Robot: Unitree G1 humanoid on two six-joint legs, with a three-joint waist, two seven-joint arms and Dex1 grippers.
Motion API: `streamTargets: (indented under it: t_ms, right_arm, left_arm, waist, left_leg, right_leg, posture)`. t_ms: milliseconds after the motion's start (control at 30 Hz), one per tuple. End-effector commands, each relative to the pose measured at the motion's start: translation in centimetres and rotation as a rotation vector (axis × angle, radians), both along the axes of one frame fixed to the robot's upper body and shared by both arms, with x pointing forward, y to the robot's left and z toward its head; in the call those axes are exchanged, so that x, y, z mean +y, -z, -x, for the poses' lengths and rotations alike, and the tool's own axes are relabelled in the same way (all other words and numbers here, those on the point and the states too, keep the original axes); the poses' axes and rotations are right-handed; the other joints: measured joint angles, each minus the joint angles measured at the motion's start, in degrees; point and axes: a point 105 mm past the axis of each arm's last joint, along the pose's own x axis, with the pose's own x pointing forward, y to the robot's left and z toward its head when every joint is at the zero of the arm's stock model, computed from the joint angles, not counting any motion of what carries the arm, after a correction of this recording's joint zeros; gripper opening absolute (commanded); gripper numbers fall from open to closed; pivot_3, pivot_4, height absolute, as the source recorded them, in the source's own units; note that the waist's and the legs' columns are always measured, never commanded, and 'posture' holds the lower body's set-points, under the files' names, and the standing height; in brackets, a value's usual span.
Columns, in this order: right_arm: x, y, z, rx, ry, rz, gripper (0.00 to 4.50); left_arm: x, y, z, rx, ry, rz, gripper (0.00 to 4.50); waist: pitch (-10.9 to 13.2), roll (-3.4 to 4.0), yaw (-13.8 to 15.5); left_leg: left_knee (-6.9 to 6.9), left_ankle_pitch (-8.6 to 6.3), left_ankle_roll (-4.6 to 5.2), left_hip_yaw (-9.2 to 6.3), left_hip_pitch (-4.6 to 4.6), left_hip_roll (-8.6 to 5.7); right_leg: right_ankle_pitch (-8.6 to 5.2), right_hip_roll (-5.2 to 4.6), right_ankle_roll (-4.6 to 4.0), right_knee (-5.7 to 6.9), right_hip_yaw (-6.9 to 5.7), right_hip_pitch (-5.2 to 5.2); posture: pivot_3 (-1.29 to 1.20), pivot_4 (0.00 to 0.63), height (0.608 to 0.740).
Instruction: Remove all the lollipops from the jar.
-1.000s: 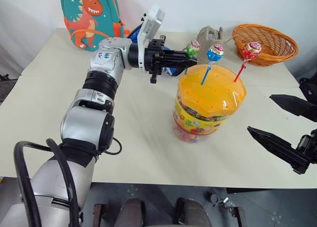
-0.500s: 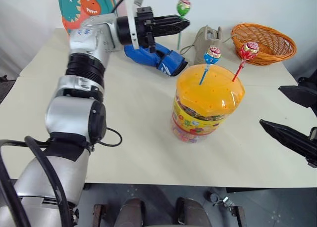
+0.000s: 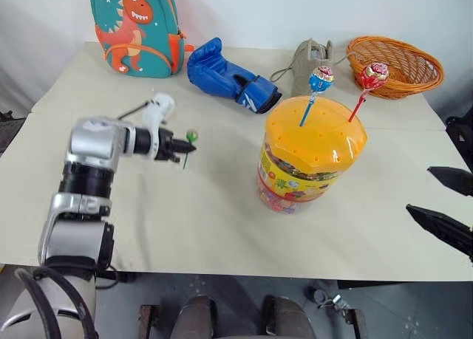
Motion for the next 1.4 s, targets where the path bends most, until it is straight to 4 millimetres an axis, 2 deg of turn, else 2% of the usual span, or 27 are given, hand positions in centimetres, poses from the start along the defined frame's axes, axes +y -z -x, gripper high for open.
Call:
streamTargets:
  t_ms: [33, 167, 333, 467, 533, 600, 667, 733, 800, 900, 1000, 1133, 1400]
  right_arm:
    - [0.2, -0.5, -0.3, -0.027, -0.019, 0.031, 4.5]
    - [0.3, -0.6, -0.5, -0.036, -0.031, 0.034, 4.5]
    - [0.5, -0.7, -0.4, -0.037, -0.036, 0.038, 4.5]
    - [0.4, -1.0, -0.2, -0.045, -0.023, 0.047, 4.5]
    - [0.2, -1.3, -0.1, -0.055, -0.008, 0.052, 4.5]
    - [0.4, -1.6, -0.1, -0.075, -0.008, 0.05, 4.5]
    - [0.6, -2.0, 0.0, -0.09, -0.012, 0.048, 4.5]
    - [1.0, -2.3, 0.1, -0.105, -0.021, 0.058, 4.5]
    - [1.3, -2.5, 0.2, -0.113, -0.025, 0.056, 4.5]
    - [1.8, -2.3, 0.6, -0.118, -0.045, 0.066, 4.5]
    - [1.8, -2.3, 0.7, -0.138, -0.041, 0.064, 4.5]
    - [2.4, -2.5, 1.1, -0.17, -0.092, 0.048, 4.5]
    - [3.9, -3.8, 1.6, -0.216, -0.165, 0.028, 4.5]
  left_arm:
    - [-0.6, -0.6, 0.9, 0.015, -0.032, 0.007, 0.26]
    - [-0.1, 0.9, 1.5, 0.107, -0.116, 0.013, 1.29]
    - [0.1, 0.3, 1.7, 0.121, -0.141, 0.036, 2.71]
    - [0.4, -2.0, 1.1, 0.047, -0.115, 0.023, 3.87]
    - [-0.2, -4.8, 1.1, -0.036, -0.029, 0.032, 4.49]
    - [-1.3, -7.3, 1.6, -0.131, 0.091, 0.055, 4.49]
    - [-2.3, -8.9, 2.4, -0.203, 0.208, 0.07, 4.49]
    - [-3.9, -11.4, 3.8, -0.401, 0.392, 0.106, 4.49]
    - [-4.4, -11.9, 4.9, -0.451, 0.506, 0.118, 4.49]
    - [-5.7, -13.3, 5.8, -0.57, 0.649, 0.234, 4.49]
    - [-6.9, -13.9, 5.9, -0.661, 0.753, 0.313, 4.49]
    - [-9.0, -14.2, 5.6, -0.699, 0.849, 0.394, 4.49]
    - [-12.5, -14.1, 5.4, -0.682, 0.951, 0.467, 4.49]
  waist:
    - [0.0, 0.0, 0.1]
    - [0.0, 0.0, 0.1]
    - [0.0, 0.0, 0.1]
    - [0.0, 0.0, 0.1]
    - [0.0, 0.0, 0.0]
    - [0.0, 0.0, 0.3]
    - [0.0, 0.02, 0.2]
    - [0.0, 0.09, 0.2]
    - [0.0, 0.1, 0.1]
    - [0.0, 0.1, 0.1]
    - [0.0, 0.1, 0.3]
    - [0.0, 0.08, 0.4]
    - [0.0, 0.08, 0.2]
  left_leg:
    - [0.02, 0.0, 0.0, 0.0, 0.0, 0.0]
    - [0.06, 0.0, 0.0, 0.0, 0.03, -0.01]
    - [0.06, 0.0, 0.0, 0.01, 0.05, 0.0]
    - [0.06, 0.0, -0.01, 0.02, 0.06, -0.01]
    - [0.06, 0.0, -0.01, 0.04, 0.06, -0.01]
    - [0.06, 0.0, -0.01, 0.04, 0.04, -0.01]
    - [0.08, 0.0, -0.01, 0.05, 0.04, -0.02]
    - [0.08, 0.0, -0.01, 0.09, 0.07, -0.02]
    - [0.08, 0.0, -0.02, 0.09, 0.07, -0.01]
    - [0.08, 0.0, -0.02, 0.1, 0.08, -0.01]
    - [0.21, 0.0, -0.01, 0.1, 0.05, -0.02]
    - [0.34, -0.04, 0.06, 0.07, 0.02, -0.02]
    - [0.4, -0.07, 0.12, 0.07, 0.01, -0.01]
  right_leg:
    - [0.0, 0.0, 0.0, 0.03, 0.01, 0.0]
    - [0.0, 0.0, 0.0, 0.09, 0.03, 0.01]
    - [0.0, 0.0, 0.0, 0.11, 0.04, 0.01]
    - [0.0, 0.0, 0.0, 0.12, 0.05, 0.01]
    - [0.0, 0.0, -0.01, 0.14, 0.04, 0.0]
    - [0.0, 0.0, -0.01, 0.13, 0.04, -0.02]
    - [0.0, -0.01, -0.01, 0.12, 0.05, -0.01]
    - [-0.01, -0.02, -0.01, 0.13, 0.09, 0.0]
    - [-0.01, -0.02, -0.02, 0.13, 0.08, -0.01]
    - [-0.01, -0.01, -0.02, 0.14, 0.09, -0.01]
    - [-0.01, -0.01, -0.01, 0.18, 0.09, 0.01]
    - [0.0, -0.01, -0.01, 0.22, 0.06, 0.05]
    - [0.0, -0.01, 0.0, 0.24, 0.07, 0.05]
  posture:
    - [0.0, 0.15, 0.74]
    - [0.0, 0.15, 0.74]
    - [0.0, 0.15, 0.74]
    - [0.0, 0.15, 0.74]
    - [0.0, 0.15, 0.74]
    - [0.0, 0.15, 0.74]
    - [0.0, 0.15, 0.74]
    - [0.0, 0.15, 0.74]
    - [0.0, 0.15, 0.74]
    - [0.0, 0.15, 0.74]
    - [0.0, 0.15, 0.74]
    - [0.0, 0.15, 0.74]
    - [0.0, 0.15, 0.74]
